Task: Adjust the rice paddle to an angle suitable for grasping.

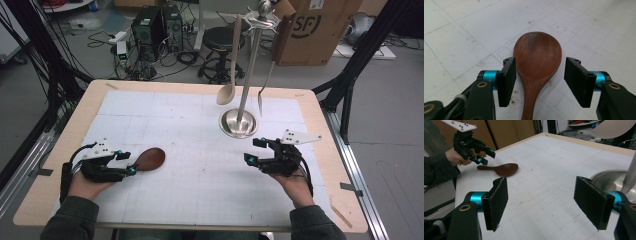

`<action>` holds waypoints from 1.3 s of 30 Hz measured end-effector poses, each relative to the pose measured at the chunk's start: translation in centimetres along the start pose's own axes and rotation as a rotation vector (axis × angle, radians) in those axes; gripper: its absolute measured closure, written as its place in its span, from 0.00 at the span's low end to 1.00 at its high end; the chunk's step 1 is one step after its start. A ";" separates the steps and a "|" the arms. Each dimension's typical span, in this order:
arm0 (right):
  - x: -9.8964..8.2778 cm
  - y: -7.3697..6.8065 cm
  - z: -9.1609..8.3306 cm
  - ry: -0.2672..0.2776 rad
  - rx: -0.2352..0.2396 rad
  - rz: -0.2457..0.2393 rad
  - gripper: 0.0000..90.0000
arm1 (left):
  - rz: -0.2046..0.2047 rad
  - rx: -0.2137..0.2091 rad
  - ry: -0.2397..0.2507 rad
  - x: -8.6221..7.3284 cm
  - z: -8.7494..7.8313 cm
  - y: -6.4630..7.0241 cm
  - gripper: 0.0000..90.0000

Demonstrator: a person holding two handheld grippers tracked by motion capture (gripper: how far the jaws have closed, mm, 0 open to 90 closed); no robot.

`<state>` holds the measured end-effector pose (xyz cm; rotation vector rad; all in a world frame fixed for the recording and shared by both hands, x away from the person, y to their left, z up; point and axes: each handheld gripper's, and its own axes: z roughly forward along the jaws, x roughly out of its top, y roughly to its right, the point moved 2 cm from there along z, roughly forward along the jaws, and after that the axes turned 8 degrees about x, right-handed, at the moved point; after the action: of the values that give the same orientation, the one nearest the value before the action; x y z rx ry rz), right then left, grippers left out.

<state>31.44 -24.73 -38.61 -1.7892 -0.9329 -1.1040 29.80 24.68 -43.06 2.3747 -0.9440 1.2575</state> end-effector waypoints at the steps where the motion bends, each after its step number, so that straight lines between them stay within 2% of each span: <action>1: 0.0 0.0 0.0 -0.004 0.001 -0.001 0.30 | 0.000 -0.001 -0.004 -0.1 0.1 0.0 0.50; 6: -0.2 0.0 0.2 -0.012 0.002 -0.006 0.30 | 0.017 -0.004 -0.045 -0.8 0.5 -0.3 0.55; 11: -0.2 -0.1 0.3 -0.013 0.003 -0.009 0.30 | 0.003 0.003 -0.055 -1.1 0.5 -0.6 0.60; 16: -0.2 -0.1 0.4 -0.016 0.006 -0.009 0.30 | -0.006 0.014 -0.095 -1.6 0.8 -0.9 0.64; 27: -0.3 -0.3 0.6 -0.029 0.000 -0.018 0.30 | -0.024 -0.013 -0.148 -2.0 1.2 -0.9 0.73; 31: -0.3 -0.3 0.7 -0.037 0.001 -0.020 0.30 | -0.014 -0.026 -0.170 -2.1 1.5 -0.7 0.75; 39: -0.3 -0.3 0.8 -0.035 0.004 -0.025 0.30 | -0.008 -0.025 -0.169 -2.2 1.4 -0.6 0.77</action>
<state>31.31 -23.92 -38.99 -1.8034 -0.9799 -1.0884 30.23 25.29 -45.67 2.4935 -0.9914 1.0477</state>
